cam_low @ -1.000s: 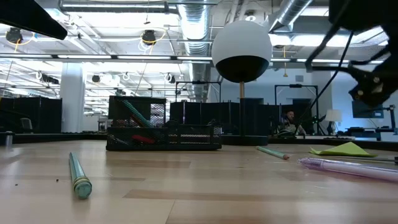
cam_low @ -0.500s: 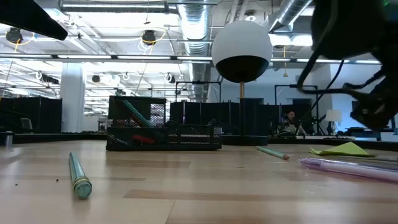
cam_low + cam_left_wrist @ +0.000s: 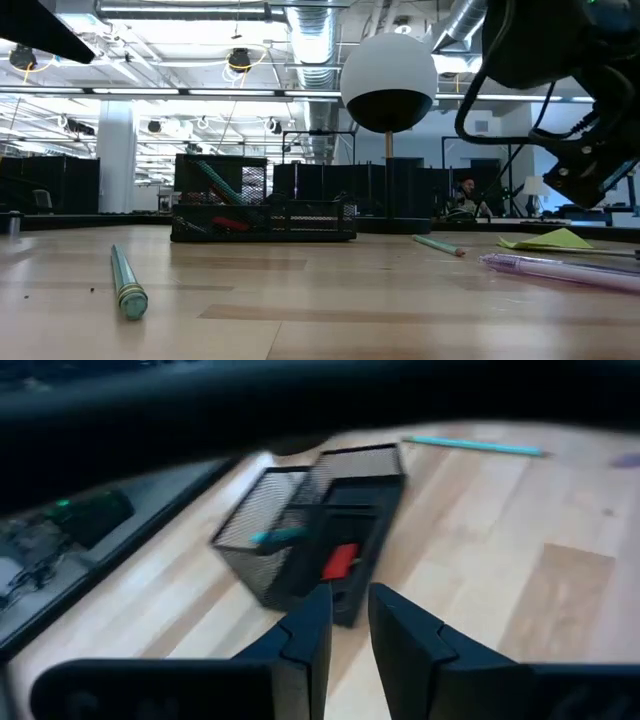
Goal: Pick and place office supplies into organizer
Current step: Put the black scissors into the black desk organizer
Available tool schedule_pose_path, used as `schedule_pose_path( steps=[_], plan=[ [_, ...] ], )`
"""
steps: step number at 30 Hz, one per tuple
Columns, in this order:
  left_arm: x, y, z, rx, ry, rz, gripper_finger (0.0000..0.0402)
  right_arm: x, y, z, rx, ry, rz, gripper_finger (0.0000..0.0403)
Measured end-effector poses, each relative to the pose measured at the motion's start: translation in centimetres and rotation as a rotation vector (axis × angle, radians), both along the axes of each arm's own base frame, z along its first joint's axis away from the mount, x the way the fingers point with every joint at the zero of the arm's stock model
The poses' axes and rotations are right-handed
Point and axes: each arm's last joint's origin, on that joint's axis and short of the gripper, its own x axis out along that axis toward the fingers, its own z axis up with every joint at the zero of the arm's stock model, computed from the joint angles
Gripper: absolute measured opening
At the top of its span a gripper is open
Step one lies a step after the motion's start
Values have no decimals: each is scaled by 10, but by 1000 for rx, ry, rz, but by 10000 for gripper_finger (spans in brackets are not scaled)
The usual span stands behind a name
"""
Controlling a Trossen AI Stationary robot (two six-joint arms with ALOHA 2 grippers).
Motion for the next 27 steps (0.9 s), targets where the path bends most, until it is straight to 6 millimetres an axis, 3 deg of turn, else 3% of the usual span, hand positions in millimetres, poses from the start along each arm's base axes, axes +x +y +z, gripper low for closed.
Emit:
schedule_pose_path(
  steps=[5,15,21,27],
  plan=[
    [-9,-3,3,-36,-56,-6,65,13,15,14,-83,-112,5,25],
    [-14,-5,8,-65,-69,-18,65,62,36,62,-383,-635,-35,11],
    [-24,-2,26,-84,-131,-101,65,100,13,83,-588,-944,-53,15],
    [-40,8,54,-82,-138,-215,65,135,-26,102,-634,-1118,-49,11]
  ],
)
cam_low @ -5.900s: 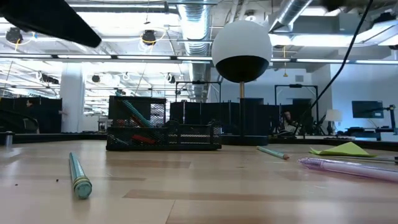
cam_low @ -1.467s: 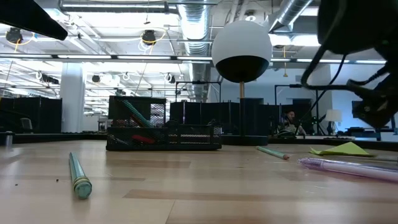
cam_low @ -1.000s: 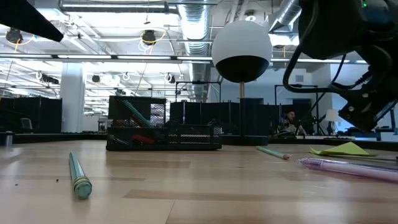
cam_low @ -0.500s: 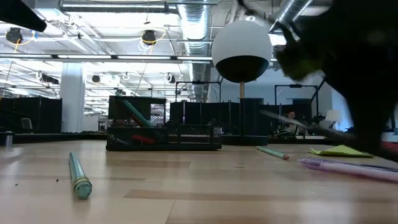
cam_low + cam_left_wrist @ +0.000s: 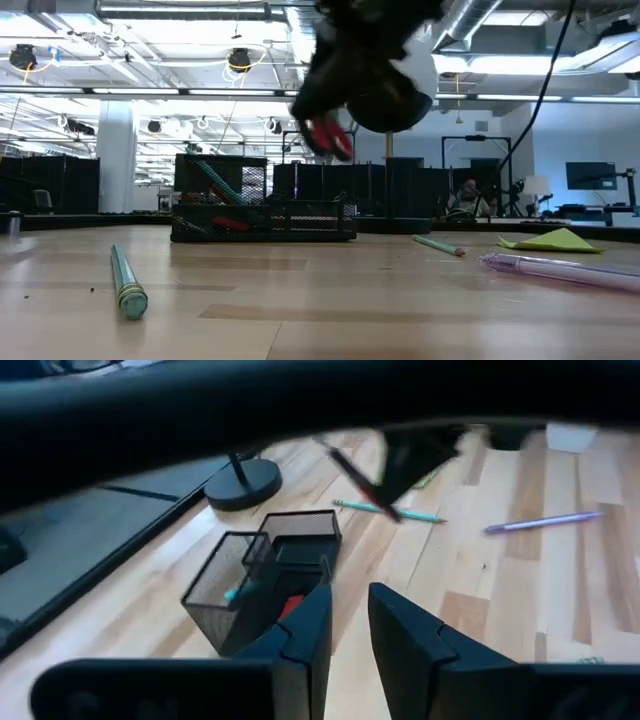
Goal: Pick and place office supplies into organizer
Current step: Put the black scissors into the black desk organizer
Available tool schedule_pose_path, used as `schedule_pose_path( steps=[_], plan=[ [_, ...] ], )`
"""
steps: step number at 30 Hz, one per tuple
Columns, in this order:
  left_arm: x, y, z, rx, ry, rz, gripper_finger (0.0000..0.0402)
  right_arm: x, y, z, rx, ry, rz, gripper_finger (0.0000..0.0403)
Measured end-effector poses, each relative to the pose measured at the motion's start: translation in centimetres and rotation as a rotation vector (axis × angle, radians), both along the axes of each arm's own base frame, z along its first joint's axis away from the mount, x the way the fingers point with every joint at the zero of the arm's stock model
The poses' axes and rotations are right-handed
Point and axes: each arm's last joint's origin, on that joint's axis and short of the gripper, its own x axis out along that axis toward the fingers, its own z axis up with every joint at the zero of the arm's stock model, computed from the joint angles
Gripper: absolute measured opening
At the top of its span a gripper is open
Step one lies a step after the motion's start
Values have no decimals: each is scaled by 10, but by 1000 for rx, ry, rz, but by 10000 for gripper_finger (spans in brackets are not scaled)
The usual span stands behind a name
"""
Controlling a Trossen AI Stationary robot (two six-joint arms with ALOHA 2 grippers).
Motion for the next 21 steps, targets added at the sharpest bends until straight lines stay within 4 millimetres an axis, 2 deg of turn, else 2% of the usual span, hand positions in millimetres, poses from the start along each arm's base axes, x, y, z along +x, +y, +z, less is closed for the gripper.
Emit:
schedule_pose_path(
  steps=[3,7,10,13,18,21],
  plan=[
    [-5,8,12,9,16,-35,65,11,-16,13,10,-16,46,11],
    [-9,18,24,59,58,-78,65,22,-26,38,78,-37,126,9],
    [-6,26,29,126,113,-92,65,31,-31,61,136,-113,174,8],
    [-1,31,29,164,187,-84,65,36,-35,75,118,-178,202,7],
    [7,38,22,203,254,-42,65,41,-29,86,67,-285,268,7],
    [12,44,16,228,268,-6,67,39,-21,86,46,-283,302,7]
  ],
)
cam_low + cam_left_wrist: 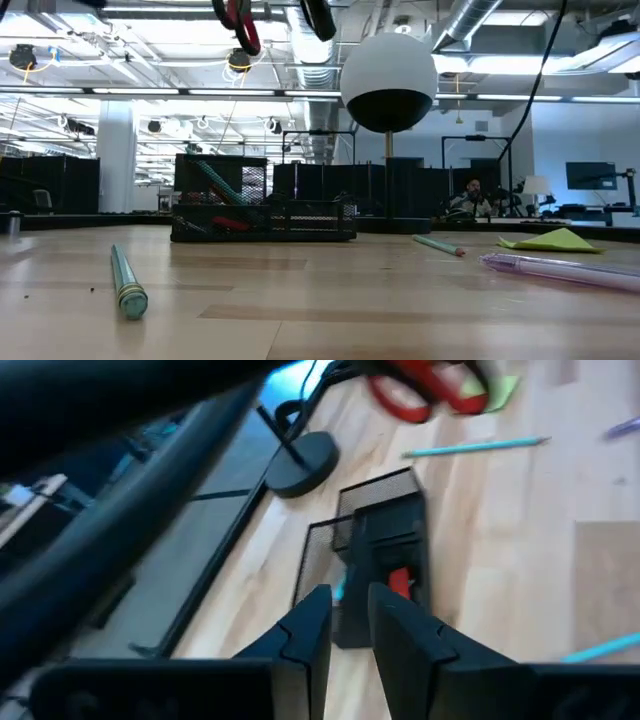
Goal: Pick and place office supplies into organizer
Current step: Put the black scissors into the black desk organizer
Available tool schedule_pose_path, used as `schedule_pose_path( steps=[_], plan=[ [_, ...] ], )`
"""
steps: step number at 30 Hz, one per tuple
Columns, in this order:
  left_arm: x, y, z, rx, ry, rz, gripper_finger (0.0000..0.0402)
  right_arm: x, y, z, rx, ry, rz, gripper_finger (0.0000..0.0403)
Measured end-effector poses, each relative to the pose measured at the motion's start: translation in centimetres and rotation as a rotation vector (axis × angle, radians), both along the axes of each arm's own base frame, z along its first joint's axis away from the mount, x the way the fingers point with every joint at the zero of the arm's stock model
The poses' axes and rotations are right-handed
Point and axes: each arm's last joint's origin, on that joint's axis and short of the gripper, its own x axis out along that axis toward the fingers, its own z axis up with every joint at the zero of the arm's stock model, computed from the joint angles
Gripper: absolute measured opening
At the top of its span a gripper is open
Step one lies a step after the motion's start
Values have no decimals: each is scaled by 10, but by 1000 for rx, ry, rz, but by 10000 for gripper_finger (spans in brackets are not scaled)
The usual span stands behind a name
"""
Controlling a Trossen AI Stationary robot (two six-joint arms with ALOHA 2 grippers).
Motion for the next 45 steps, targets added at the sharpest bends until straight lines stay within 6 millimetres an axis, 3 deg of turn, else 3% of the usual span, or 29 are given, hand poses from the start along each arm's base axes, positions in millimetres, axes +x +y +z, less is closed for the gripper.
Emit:
schedule_pose_path(
  steps=[4,9,16,21,29,38,43,45],
  plan=[
    [7,8,-5,13,9,54,89,-5,9,-6,-44,58,-14,7],
    [21,14,-6,25,-17,92,148,-12,13,-13,-86,146,-27,7],
    [42,-4,-8,404,309,-276,205,-16,10,-19,-70,226,-30,7],
    [56,-19,-2,619,348,-429,208,-14,4,-20,-26,242,-4,10],
    [62,-25,3,885,490,-574,202,-11,5,-17,53,211,36,11],
    [77,-24,8,883,481,-624,201,15,15,-29,165,49,159,12],
    [81,-22,9,877,483,-632,201,22,16,-49,204,100,168,12],
    [81,-23,7,861,495,-674,201,23,16,-46,208,74,179,12]
  ],
)
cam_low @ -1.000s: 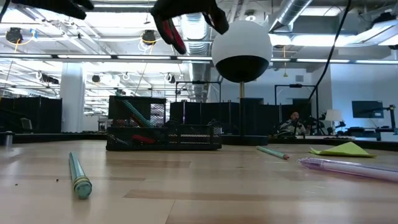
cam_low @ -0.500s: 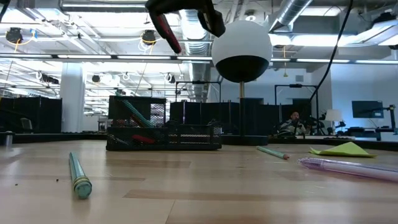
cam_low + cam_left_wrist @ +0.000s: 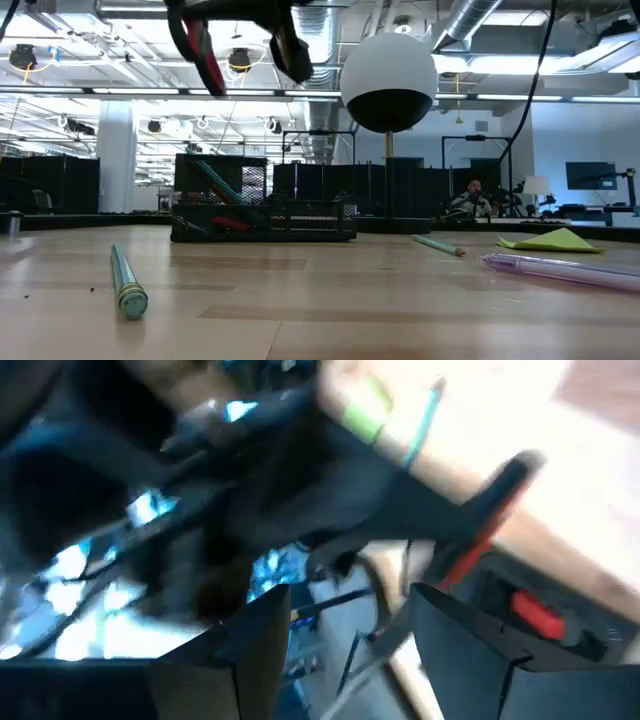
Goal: Pick and place office supplies into organizer
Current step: Put the black scissors into the black desk organizer
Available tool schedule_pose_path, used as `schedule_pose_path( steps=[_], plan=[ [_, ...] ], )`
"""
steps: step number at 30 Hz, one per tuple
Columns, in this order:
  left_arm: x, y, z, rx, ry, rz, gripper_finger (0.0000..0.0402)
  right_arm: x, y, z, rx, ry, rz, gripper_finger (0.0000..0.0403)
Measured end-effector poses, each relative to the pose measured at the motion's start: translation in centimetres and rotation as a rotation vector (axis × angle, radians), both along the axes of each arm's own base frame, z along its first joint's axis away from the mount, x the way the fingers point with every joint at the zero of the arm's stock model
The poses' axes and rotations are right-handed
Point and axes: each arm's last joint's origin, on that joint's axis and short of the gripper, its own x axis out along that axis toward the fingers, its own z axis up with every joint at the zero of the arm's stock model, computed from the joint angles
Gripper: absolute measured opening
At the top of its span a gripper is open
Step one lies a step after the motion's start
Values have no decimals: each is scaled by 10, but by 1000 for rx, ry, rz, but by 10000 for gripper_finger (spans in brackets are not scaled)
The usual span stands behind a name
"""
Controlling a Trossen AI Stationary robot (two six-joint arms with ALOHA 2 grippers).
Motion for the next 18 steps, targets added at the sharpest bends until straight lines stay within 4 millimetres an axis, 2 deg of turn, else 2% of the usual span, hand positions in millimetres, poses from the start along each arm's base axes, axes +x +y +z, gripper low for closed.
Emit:
schedule_pose_path(
  steps=[5,18],
  plan=[
    [-1,-1,-4,-16,93,-78,201,1,4,8,17,-69,17,12],
    [12,15,-4,37,133,-53,201,-2,20,11,32,-100,73,12]
  ],
)
